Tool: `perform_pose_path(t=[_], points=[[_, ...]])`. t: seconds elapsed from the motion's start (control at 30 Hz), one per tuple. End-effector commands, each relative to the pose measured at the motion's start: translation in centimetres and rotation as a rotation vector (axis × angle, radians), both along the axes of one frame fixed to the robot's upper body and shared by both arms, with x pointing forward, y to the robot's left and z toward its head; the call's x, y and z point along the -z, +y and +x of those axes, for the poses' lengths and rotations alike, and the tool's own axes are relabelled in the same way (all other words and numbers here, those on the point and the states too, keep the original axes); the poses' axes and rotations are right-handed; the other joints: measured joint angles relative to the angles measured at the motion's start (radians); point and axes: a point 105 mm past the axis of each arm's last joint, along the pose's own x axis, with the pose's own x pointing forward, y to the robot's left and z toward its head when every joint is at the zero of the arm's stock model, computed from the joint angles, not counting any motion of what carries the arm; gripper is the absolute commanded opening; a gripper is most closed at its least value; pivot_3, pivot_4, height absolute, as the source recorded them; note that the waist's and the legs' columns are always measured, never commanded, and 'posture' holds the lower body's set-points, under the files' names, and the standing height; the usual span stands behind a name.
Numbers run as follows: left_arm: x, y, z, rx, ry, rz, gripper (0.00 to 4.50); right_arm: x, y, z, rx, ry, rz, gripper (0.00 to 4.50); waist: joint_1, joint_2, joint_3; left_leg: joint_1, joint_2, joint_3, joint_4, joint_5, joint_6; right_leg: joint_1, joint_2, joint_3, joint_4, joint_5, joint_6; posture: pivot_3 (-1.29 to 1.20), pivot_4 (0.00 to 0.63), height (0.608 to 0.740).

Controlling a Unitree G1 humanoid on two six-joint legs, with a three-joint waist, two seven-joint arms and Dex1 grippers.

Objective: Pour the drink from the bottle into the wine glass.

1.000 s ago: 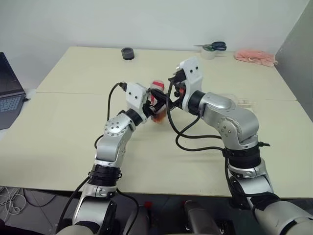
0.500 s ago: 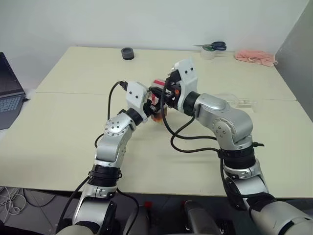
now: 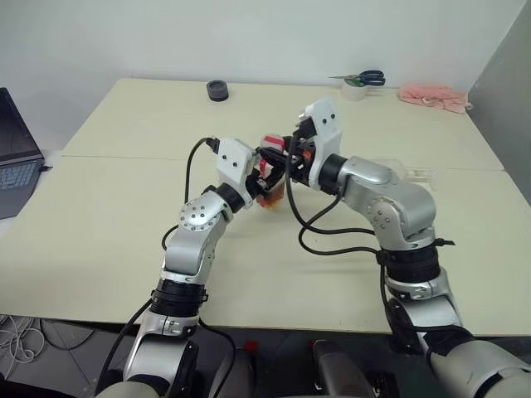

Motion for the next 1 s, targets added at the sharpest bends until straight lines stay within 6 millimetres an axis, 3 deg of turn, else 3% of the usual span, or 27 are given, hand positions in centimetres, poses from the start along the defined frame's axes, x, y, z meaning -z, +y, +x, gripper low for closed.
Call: perform_pose_path(t=[0.03,0.13,0.37,0.6,0.77,1.0], points=[[-1.0,-0.4,-0.5,0.025,-0.033,-0.013,2.15,-2.3,2.1,-3.9,-0.315,-0.105,0.025,1.95,0.0,0.0,0.0,0.0,0.0,0.0,0.0,0.0,0.0,0.0,0.0,0.0,0.0,0.0,0.0,0.0,0.15,0.74],[-1.1,-0.6,-0.7,0.04,-0.031,-0.017,2.15,-2.2,2.2,-4.5,-0.404,-0.109,-0.002,1.95,-0.001,0.0,0.0,0.0,0.0,0.0,0.0,0.0,0.0,0.0,0.0,0.0,0.0,0.0,0.0,0.0,0.15,0.74],[-0.6,-1.0,-1.4,0.09,0.003,-0.027,2.15,1.0,1.3,-4.9,-0.593,-0.088,-0.214,1.95,-0.001,0.0,0.0,0.001,0.0,0.0,0.0,0.0,0.0,0.0,0.0,0.0,0.0,0.0,0.0,0.0,0.15,0.74],[-0.2,-1.2,-1.8,0.115,0.033,-0.024,2.15,0.7,0.4,-3.2,-0.537,-0.147,-0.249,1.95,-0.003,0.0,0.001,0.001,0.0,0.0,0.0,0.0,0.0,0.0,0.0,0.001,0.0,0.0,0.0,0.0,0.15,0.74],[-0.1,-1.3,-1.7,0.119,0.04,-0.021,2.15,0.1,0.5,-3.0,-0.519,-0.155,-0.208,1.95,0.0,0.0,0.001,0.0,0.0,0.0,0.0,0.0,0.0,0.0,0.0,0.0,0.0,0.0,0.0,0.0,0.15,0.74],[-0.2,-1.5,-1.4,0.122,0.042,-0.014,2.15,-0.4,0.2,-2.8,-0.483,-0.147,-0.165,4.43,0.0,0.0,0.001,0.001,0.0,0.0,0.0,0.0,0.0,0.0,0.0,0.0,0.001,0.0,0.0,0.0,0.15,0.74]])
